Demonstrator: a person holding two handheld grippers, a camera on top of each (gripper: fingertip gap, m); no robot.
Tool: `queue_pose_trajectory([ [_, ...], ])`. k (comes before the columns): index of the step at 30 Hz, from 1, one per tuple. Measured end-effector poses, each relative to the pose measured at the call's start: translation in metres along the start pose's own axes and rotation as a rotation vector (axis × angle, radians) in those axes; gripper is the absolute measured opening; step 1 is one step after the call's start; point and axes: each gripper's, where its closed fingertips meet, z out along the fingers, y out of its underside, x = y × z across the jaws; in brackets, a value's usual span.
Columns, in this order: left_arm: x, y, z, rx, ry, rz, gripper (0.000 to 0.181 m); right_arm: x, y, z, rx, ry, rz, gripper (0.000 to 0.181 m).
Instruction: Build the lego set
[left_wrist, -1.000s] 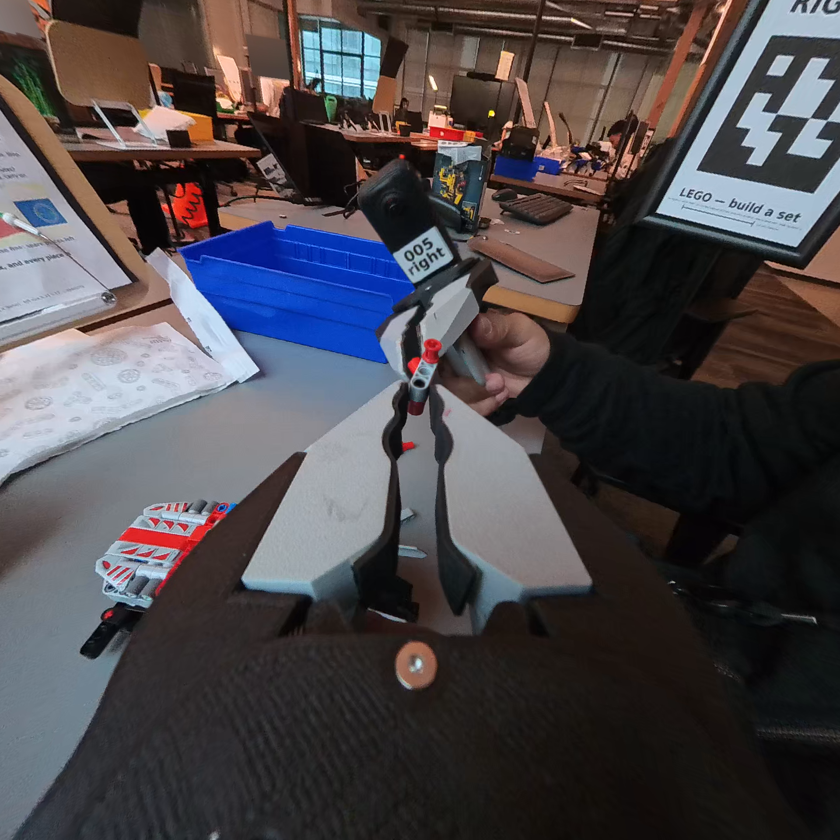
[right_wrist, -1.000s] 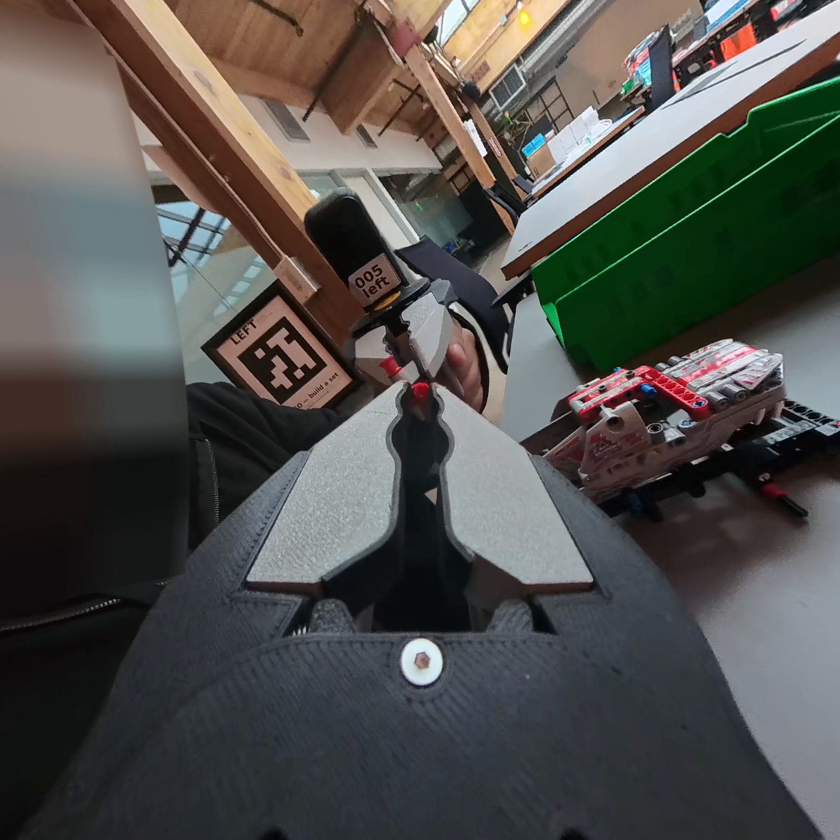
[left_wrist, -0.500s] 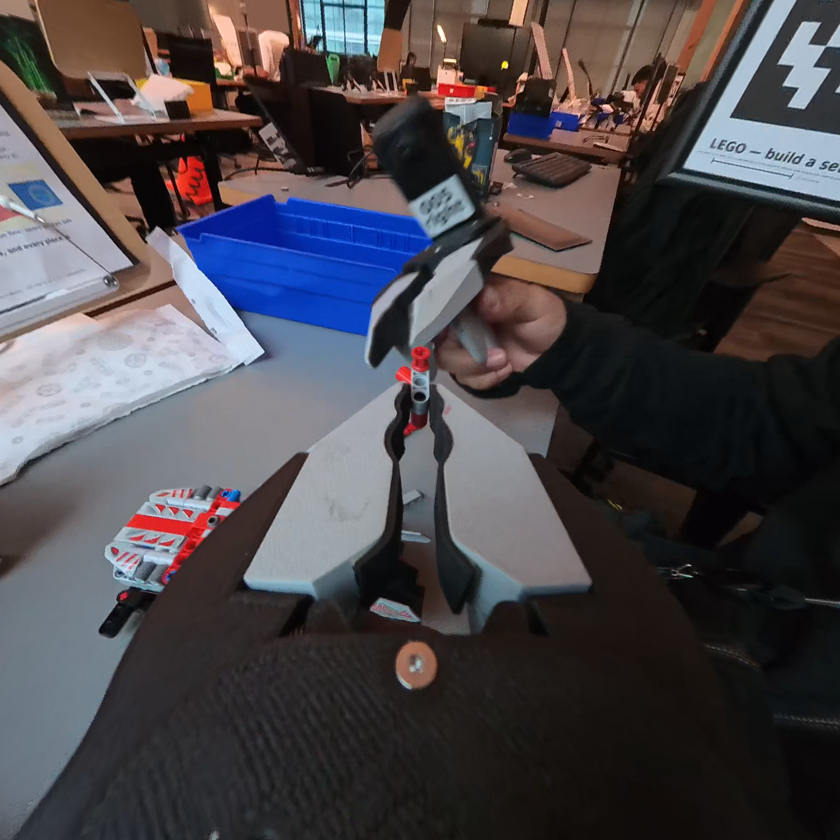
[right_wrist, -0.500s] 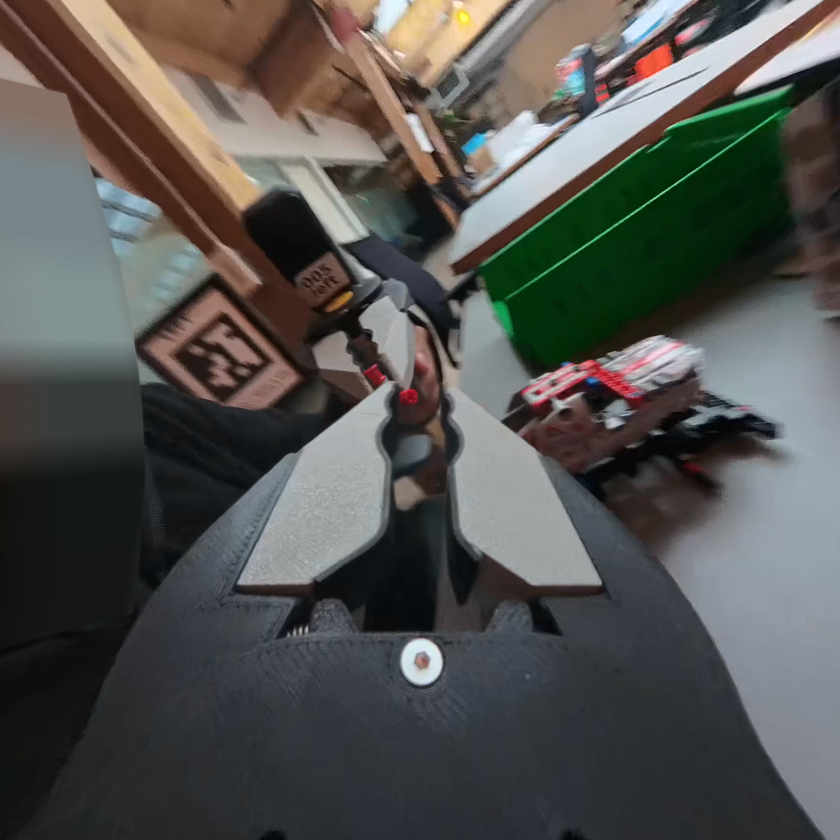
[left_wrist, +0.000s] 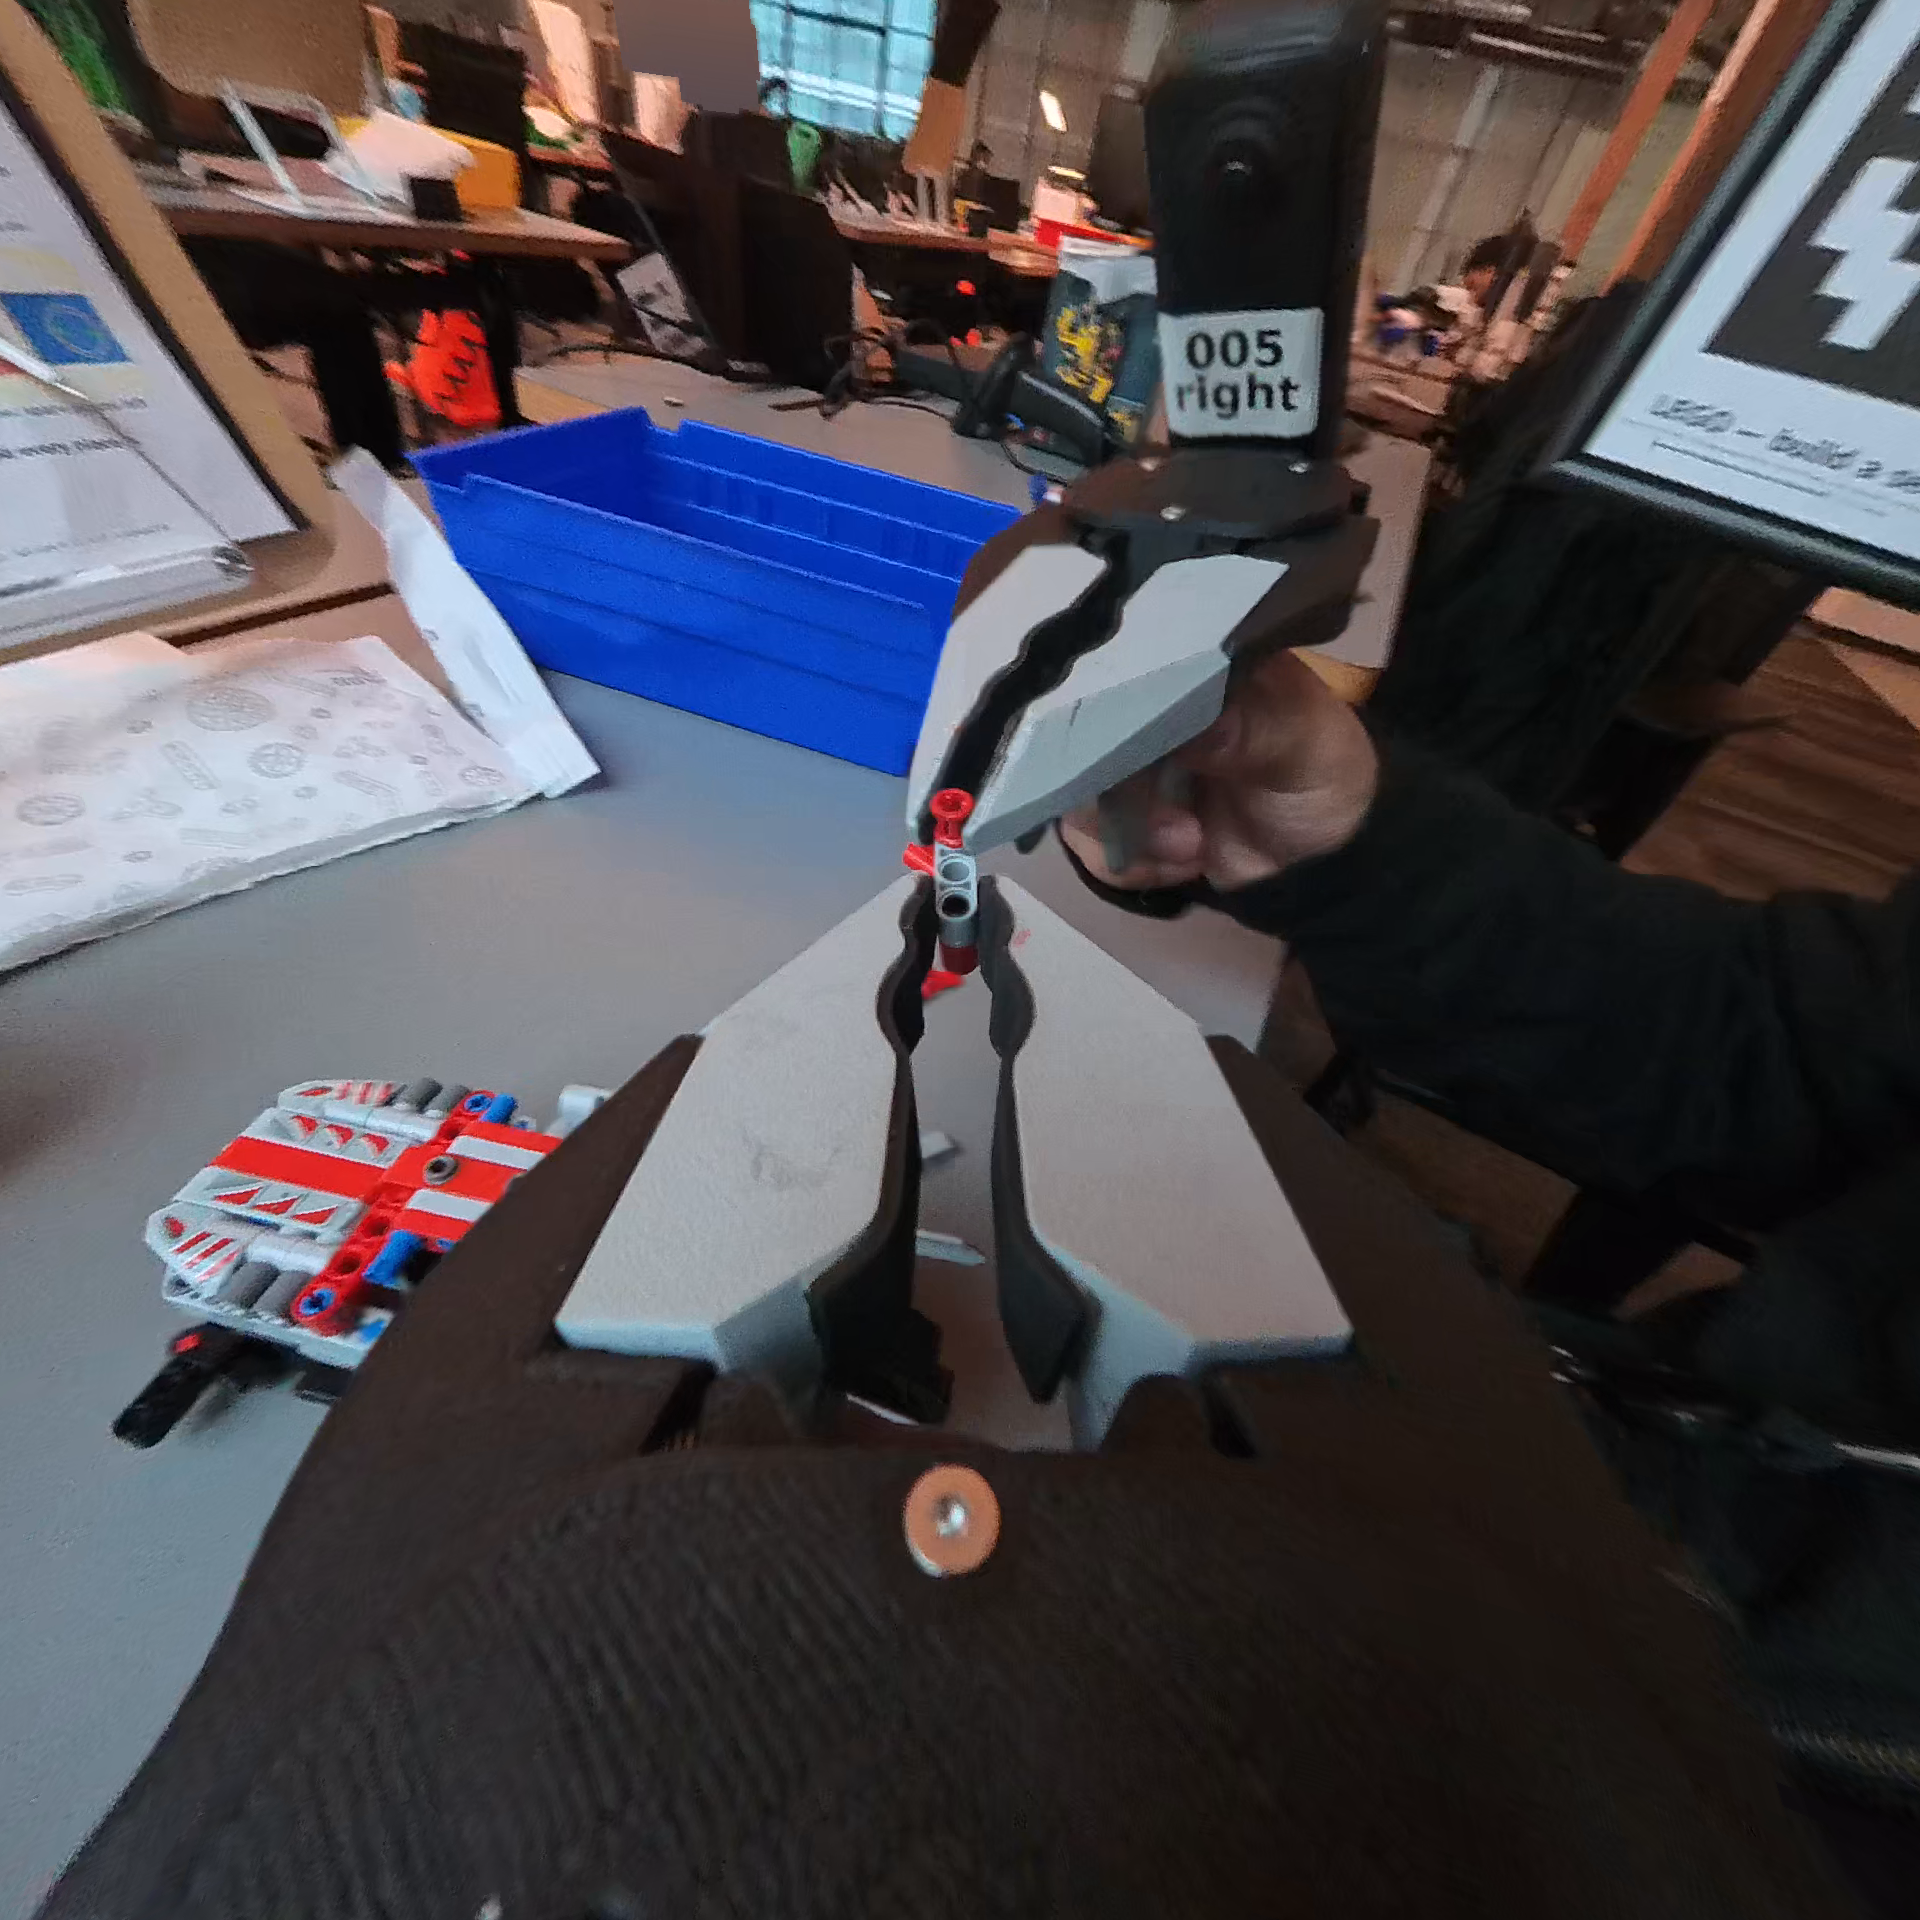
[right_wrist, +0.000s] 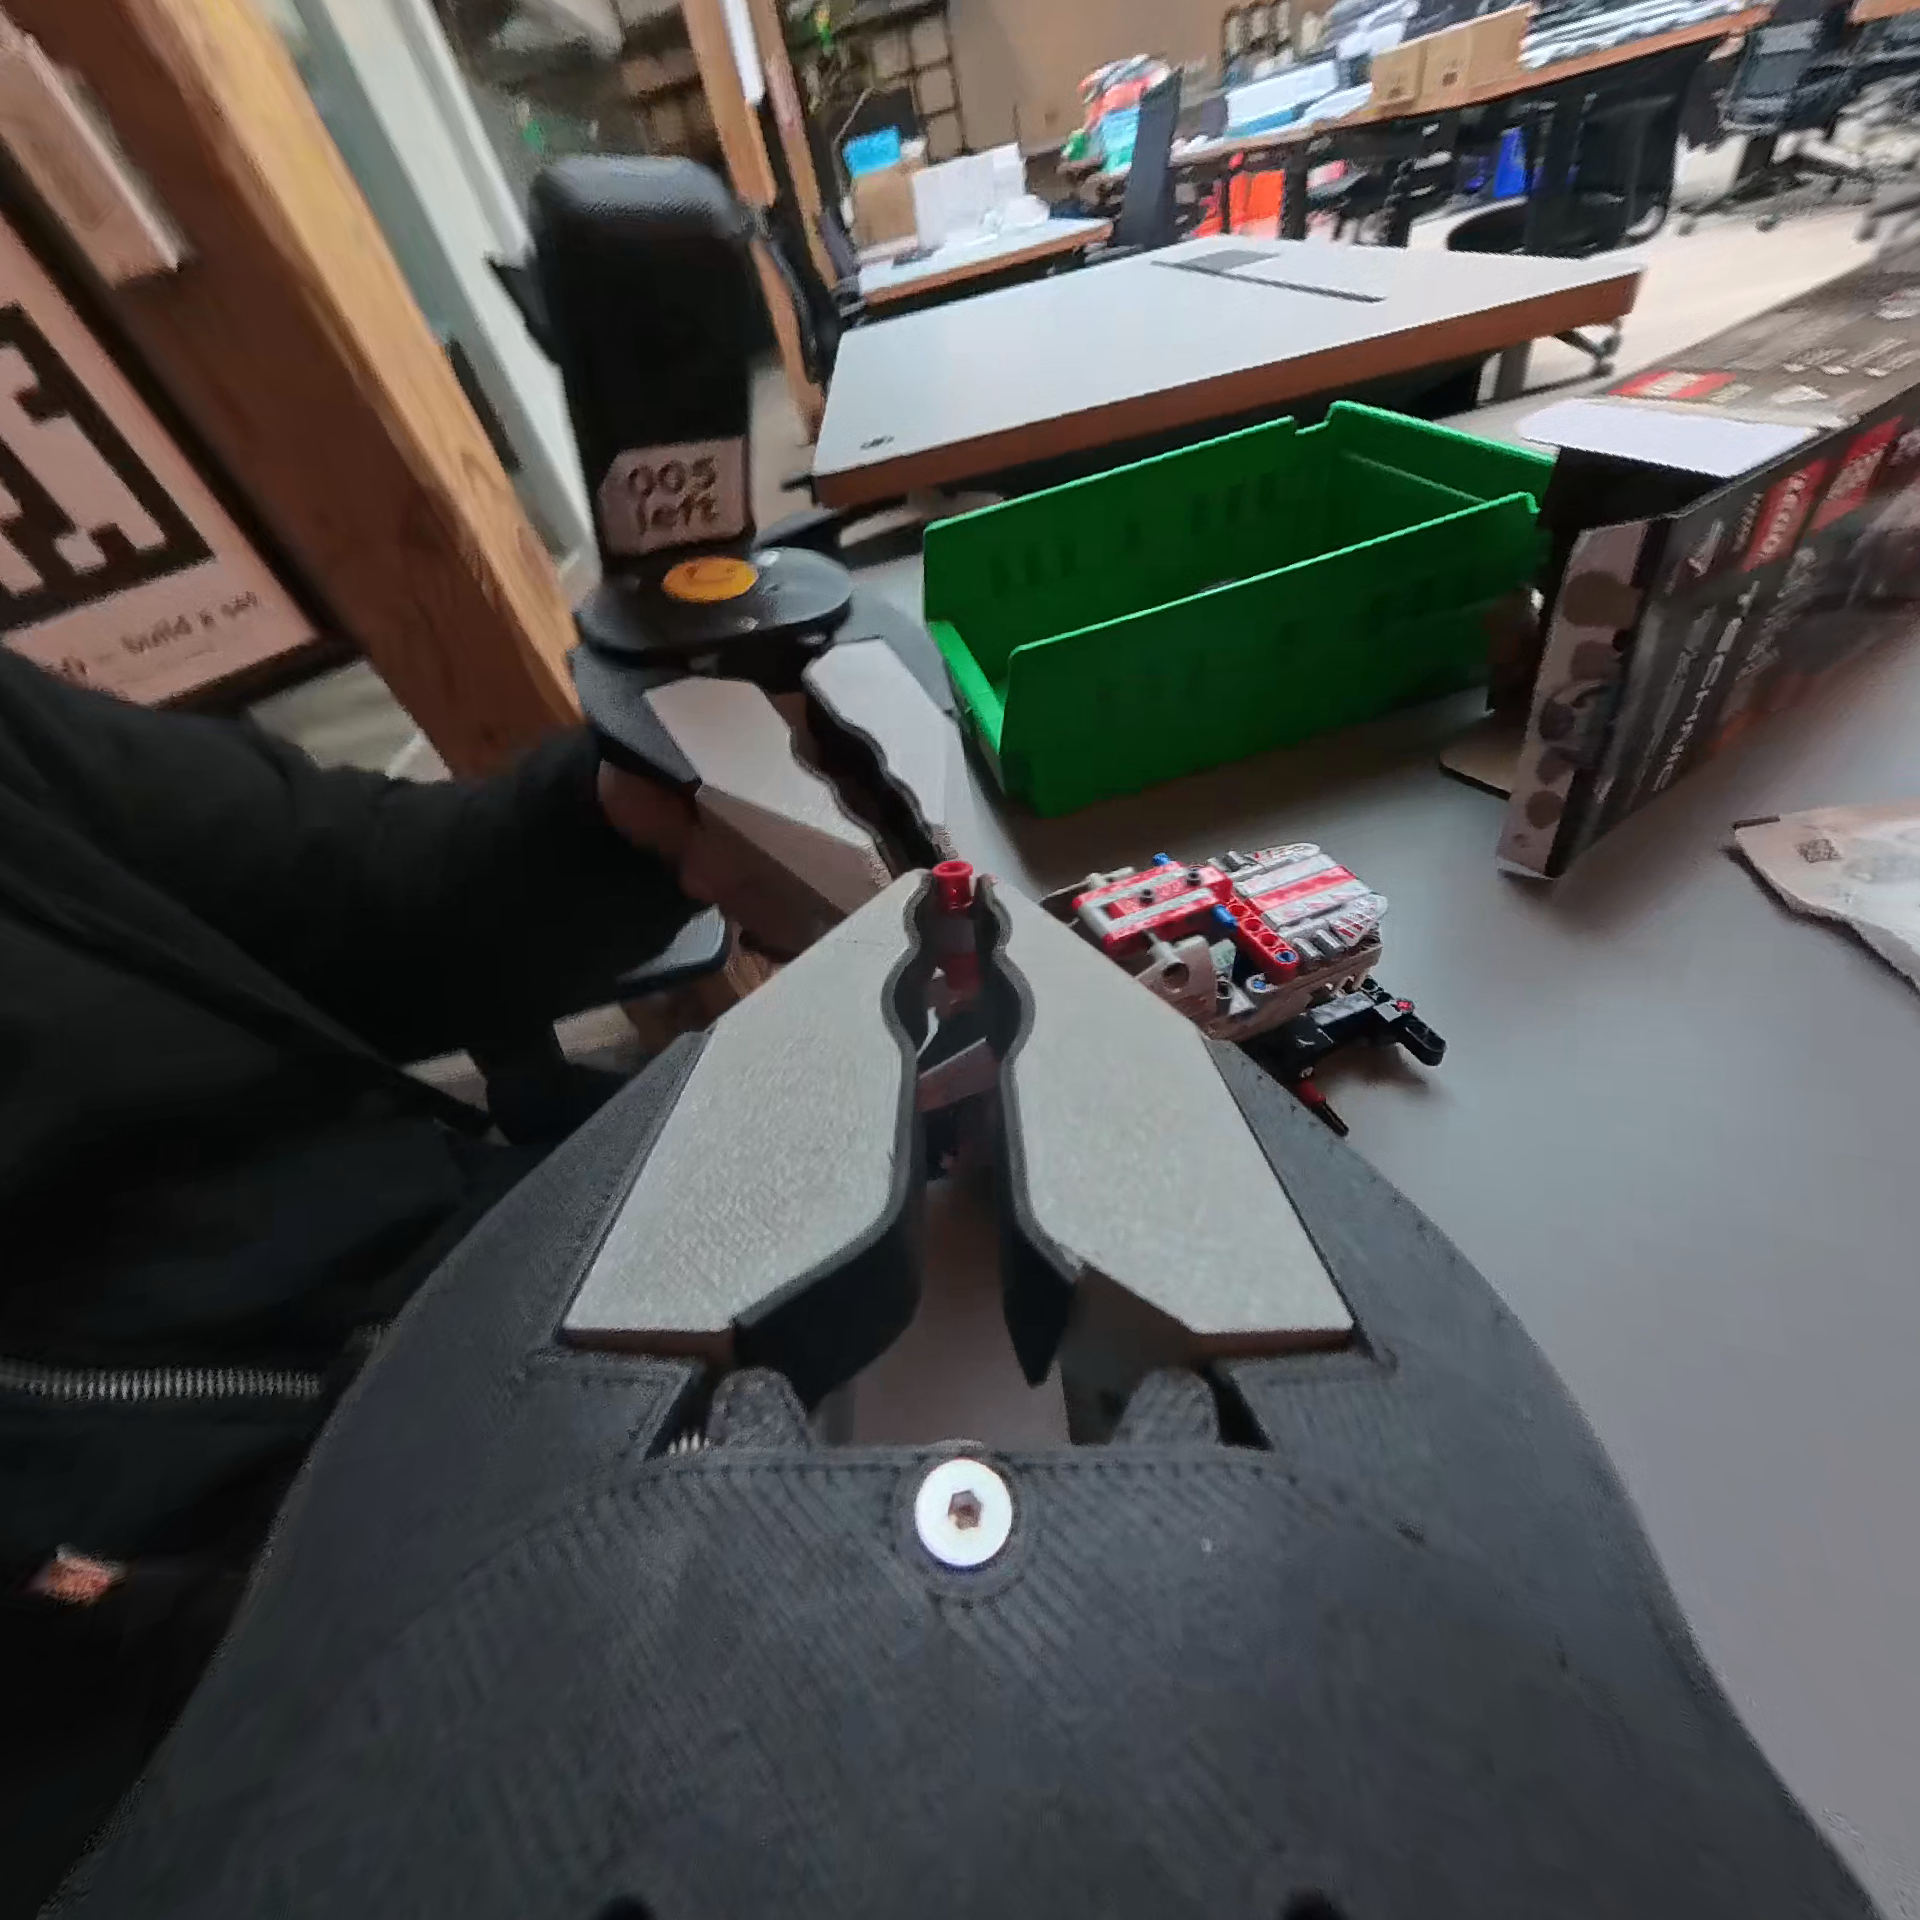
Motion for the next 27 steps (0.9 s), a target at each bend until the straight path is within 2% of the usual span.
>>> queue_pose_trajectory([
  [6,-0.019,0.003,0.004,0.005,-0.187,0.096,0.007,0.020,-0.001,0.005,0.182,-0.009,0.277,0.003],
  [8,-0.020,0.005,0.004,-0.005,-0.168,0.048,0.007,0.023,-0.001,0.008,0.188,0.059,0.187,0.003],
  [10,-0.012,-0.001,-0.001,0.043,-0.014,-0.125,0.006,0.014,-0.007,0.007,0.175,0.106,0.036,0.002],
  [12,-0.004,-0.005,-0.006,0.068,0.138,-0.280,0.006,0.005,-0.010,0.008,0.093,0.211,-0.184,0.001],
  [14,-0.005,0.000,-0.004,0.064,0.147,-0.305,0.007,0.005,-0.007,0.009,-0.026,0.376,-0.435,0.001],
  [15,-0.005,0.001,-0.003,0.064,0.147,-0.309,0.007,0.005,-0.006,0.009,-0.041,0.413,-0.472,0.000],
  [17,-0.003,-0.001,-0.003,0.066,0.141,-0.288,0.007,0.003,-0.009,0.007,0.031,0.339,-0.334,0.001],
  [20,-0.011,0.002,0.000,0.017,-0.025,-0.094,0.007,0.010,-0.007,0.008,0.112,0.221,-0.112,0.002],
  [22,-0.013,0.002,-0.002,-0.005,-0.075,-0.027,0.007,0.010,-0.008,0.009,0.150,0.175,-0.040,0.002],
  [24,-0.009,-0.001,-0.003,0.007,-0.032,-0.070,0.007,0.007,-0.010,0.010,0.166,0.143,-0.043,0.002],
  [27,-0.010,0.007,0.000,-0.003,0.010,-0.139,0.006,0.008,-0.002,0.013,0.053,0.268,-0.268,0.001],
])
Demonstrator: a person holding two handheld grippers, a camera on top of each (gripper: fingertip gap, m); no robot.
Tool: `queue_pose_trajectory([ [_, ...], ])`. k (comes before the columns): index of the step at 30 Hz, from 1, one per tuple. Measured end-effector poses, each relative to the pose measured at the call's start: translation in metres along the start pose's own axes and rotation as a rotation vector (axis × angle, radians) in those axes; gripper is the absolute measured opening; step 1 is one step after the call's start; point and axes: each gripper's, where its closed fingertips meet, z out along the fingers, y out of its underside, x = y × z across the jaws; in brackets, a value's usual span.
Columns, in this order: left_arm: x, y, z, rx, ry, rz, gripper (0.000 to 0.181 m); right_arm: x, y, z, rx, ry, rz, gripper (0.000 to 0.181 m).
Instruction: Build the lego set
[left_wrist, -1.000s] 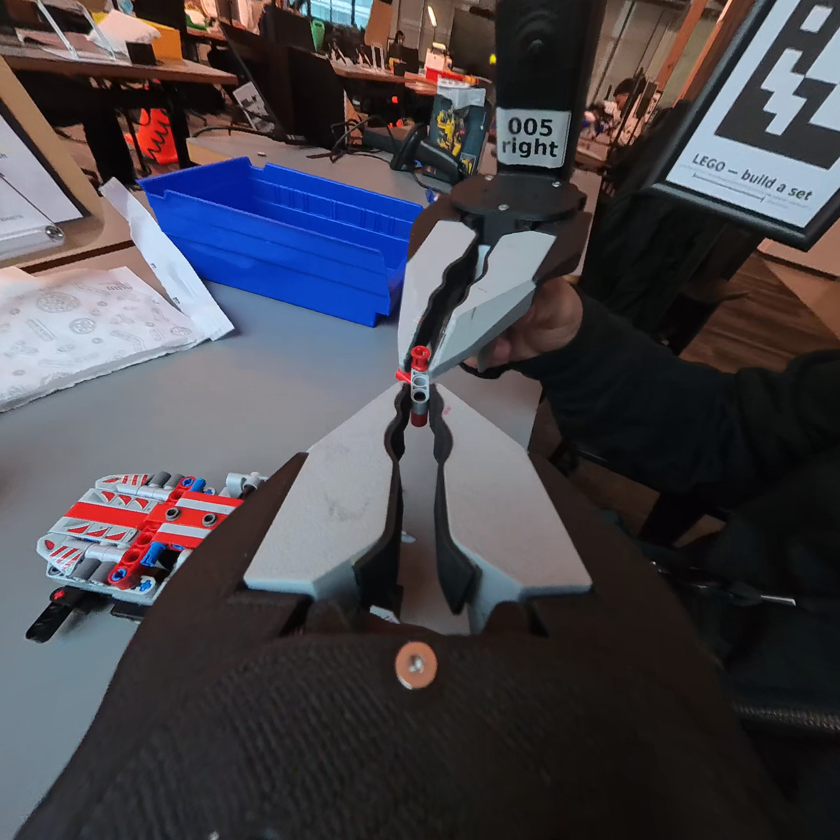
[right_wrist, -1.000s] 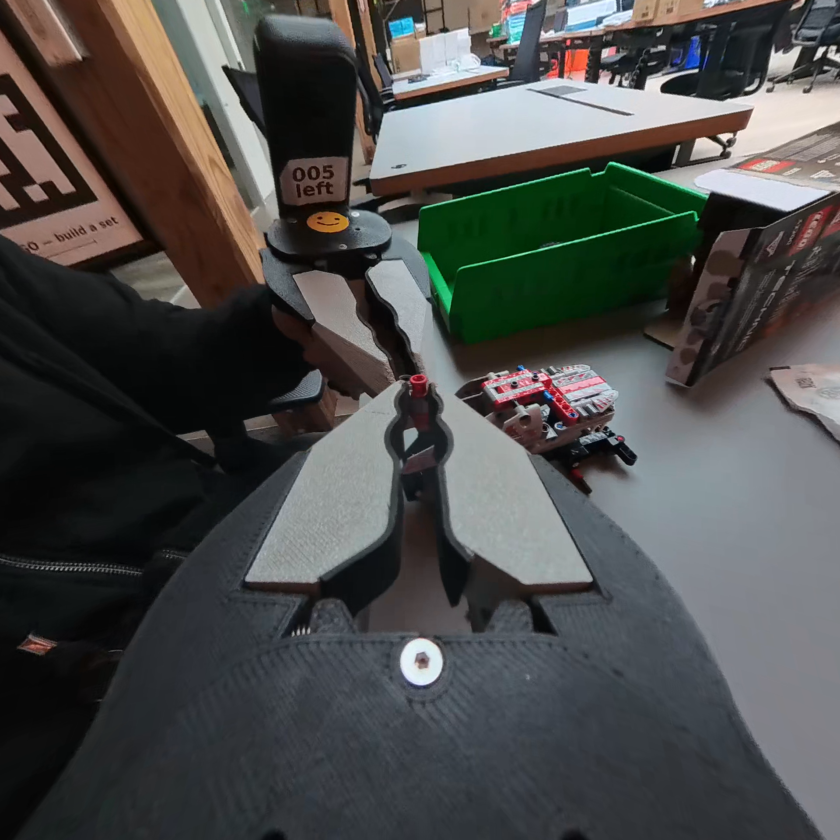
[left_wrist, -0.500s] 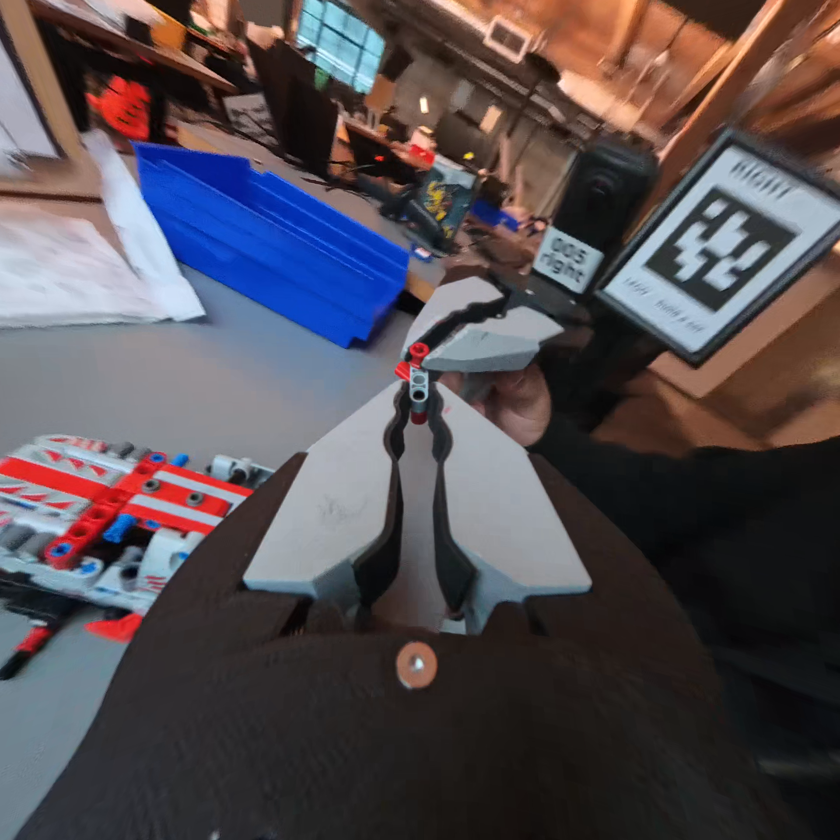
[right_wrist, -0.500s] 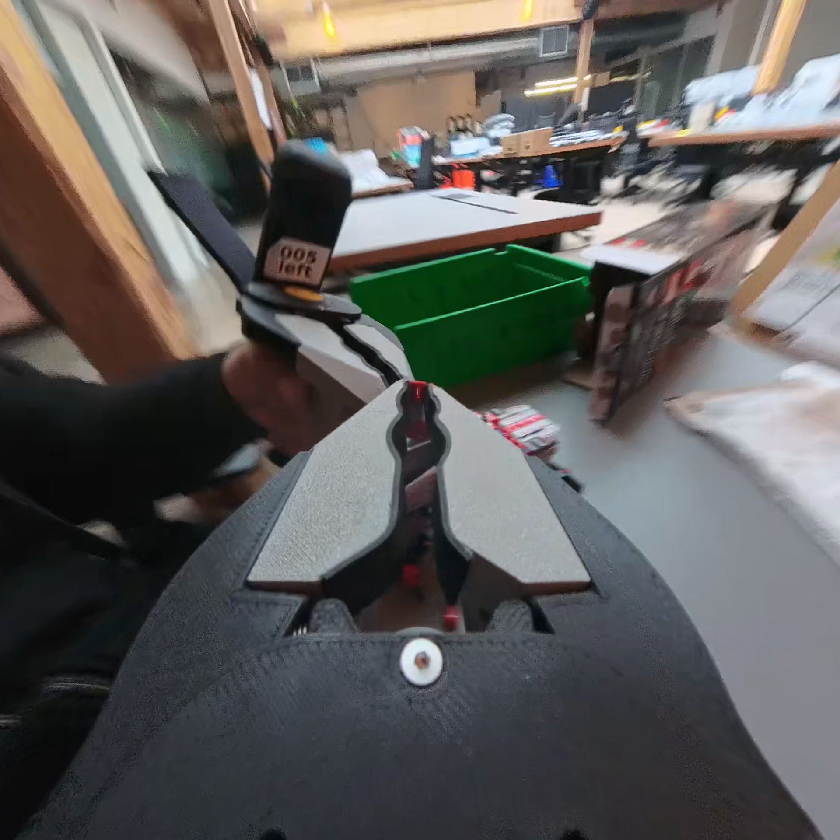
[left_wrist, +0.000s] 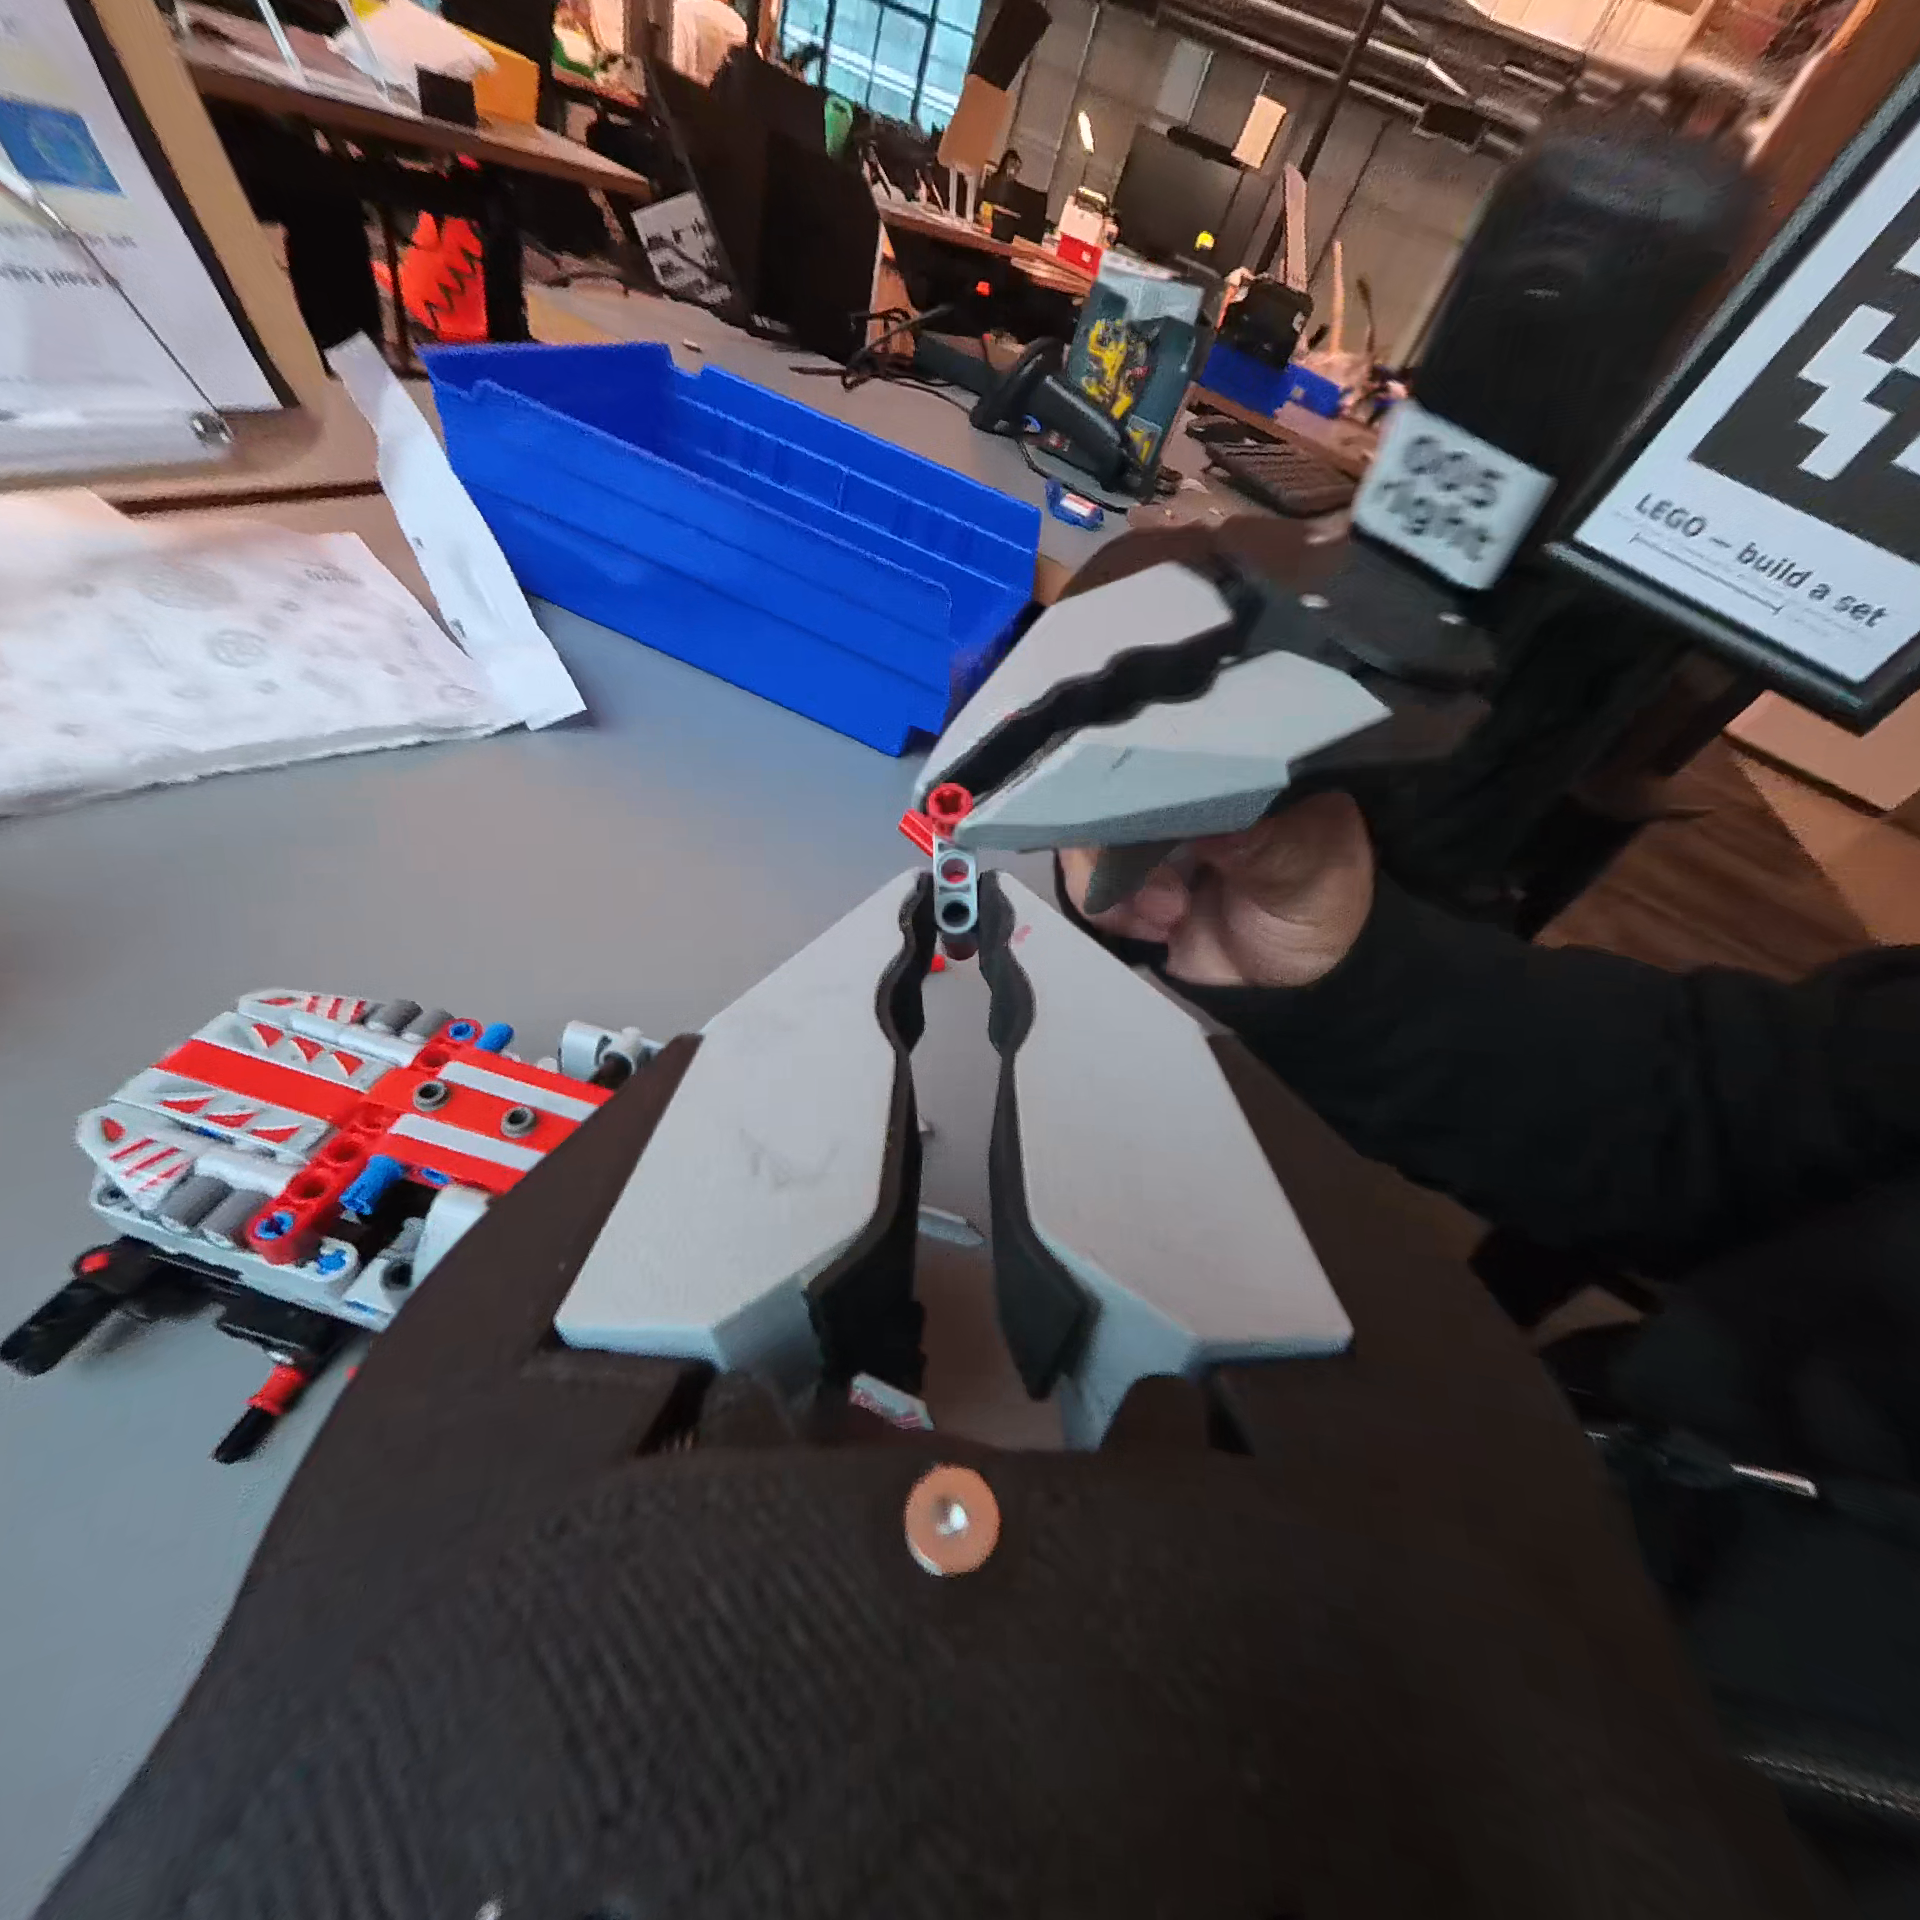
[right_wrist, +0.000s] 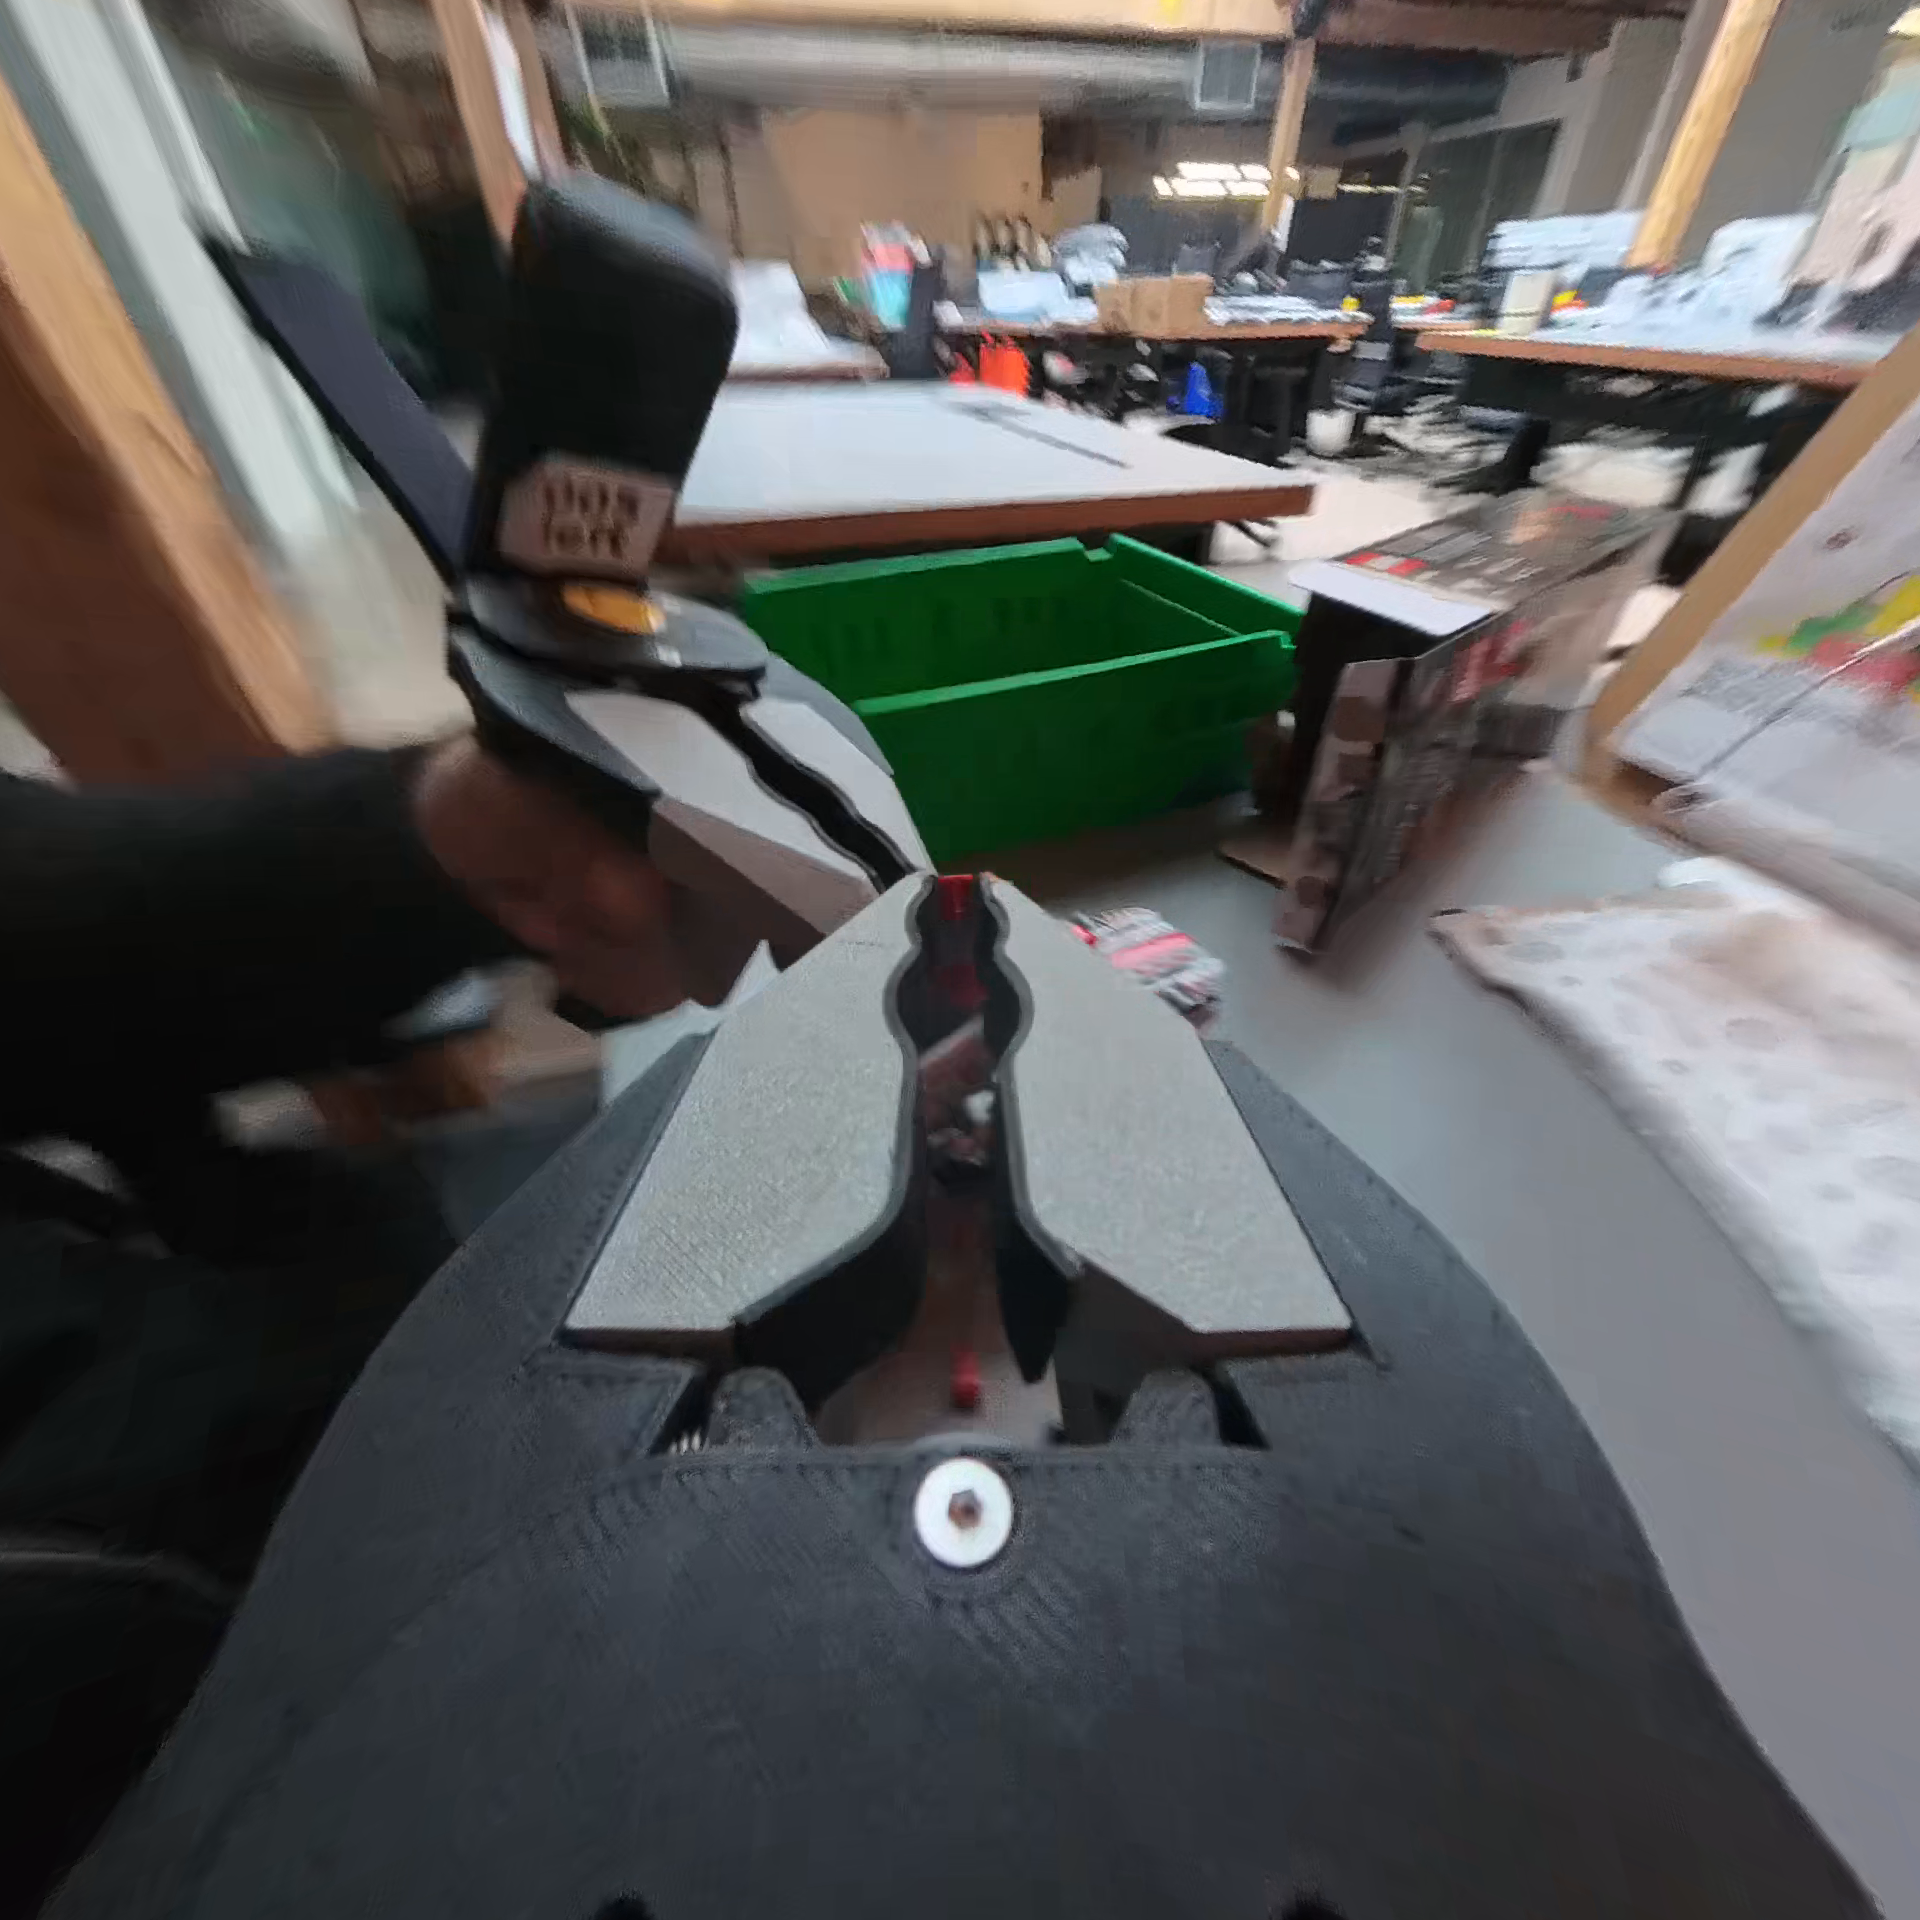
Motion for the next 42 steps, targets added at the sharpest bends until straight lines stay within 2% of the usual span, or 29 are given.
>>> queue_pose_trajectory([
  [2,0.001,0.003,0.001,-0.008,0.021,-0.022,0.007,-0.004,0.001,0.001,-0.067,0.082,-0.188,0.000],
  [4,0.000,0.004,0.002,-0.015,0.004,0.008,0.007,-0.005,0.001,0.001,-0.088,0.111,-0.255,0.002],
  [6,-0.002,0.004,0.002,-0.033,-0.050,0.082,0.007,-0.005,0.000,0.000,-0.062,0.076,-0.193,0.001],
  [8,-0.005,0.003,0.002,-0.048,-0.132,0.187,0.006,-0.004,-0.002,0.000,-0.010,0.005,-0.042,0.001],
  [11,0.002,-0.003,-0.002,-0.038,-0.112,0.189,0.006,-0.009,-0.011,-0.003,0.095,-0.125,0.158,0.001],
  [13,0.007,-0.002,-0.002,-0.033,-0.047,0.113,0.006,-0.013,-0.011,-0.003,0.085,-0.141,0.113,0.001],
  [16,0.021,-0.011,-0.008,0.027,0.126,-0.026,0.007,-0.017,-0.022,-0.007,0.100,-0.121,0.041,0.002],
  [19,0.010,-0.015,-0.012,0.058,0.081,-0.030,0.006,0.008,-0.029,-0.018,0.141,-0.039,0.166,0.000],
  [24,0.021,-0.014,-0.012,0.004,0.065,0.048,0.006,0.013,-0.034,-0.030,0.201,-0.146,0.262,0.000],
  [26,0.024,-0.010,-0.010,-0.017,0.065,0.063,0.006,0.001,-0.036,-0.030,0.164,-0.210,0.212,0.000],
  [28,0.025,-0.004,-0.007,-0.047,0.079,0.059,0.006,-0.007,-0.025,-0.026,0.052,-0.226,0.155,0.003],
  [29,0.026,-0.002,-0.006,-0.056,0.091,0.053,0.006,-0.010,-0.020,-0.025,0.007,-0.231,0.128,0.021],
  [31,0.029,0.001,-0.005,-0.068,0.118,0.042,0.006,-0.014,-0.016,-0.024,-0.017,-0.237,0.092,0.023],
  [35,0.030,-0.001,-0.009,-0.074,0.124,0.041,0.007,-0.023,0.002,-0.022,-0.113,-0.283,0.034,0.013],
  [42,0.025,-0.010,-0.014,-0.021,0.093,0.063,0.007,-0.024,0.008,-0.019,-0.126,-0.324,0.111,0.011],
])
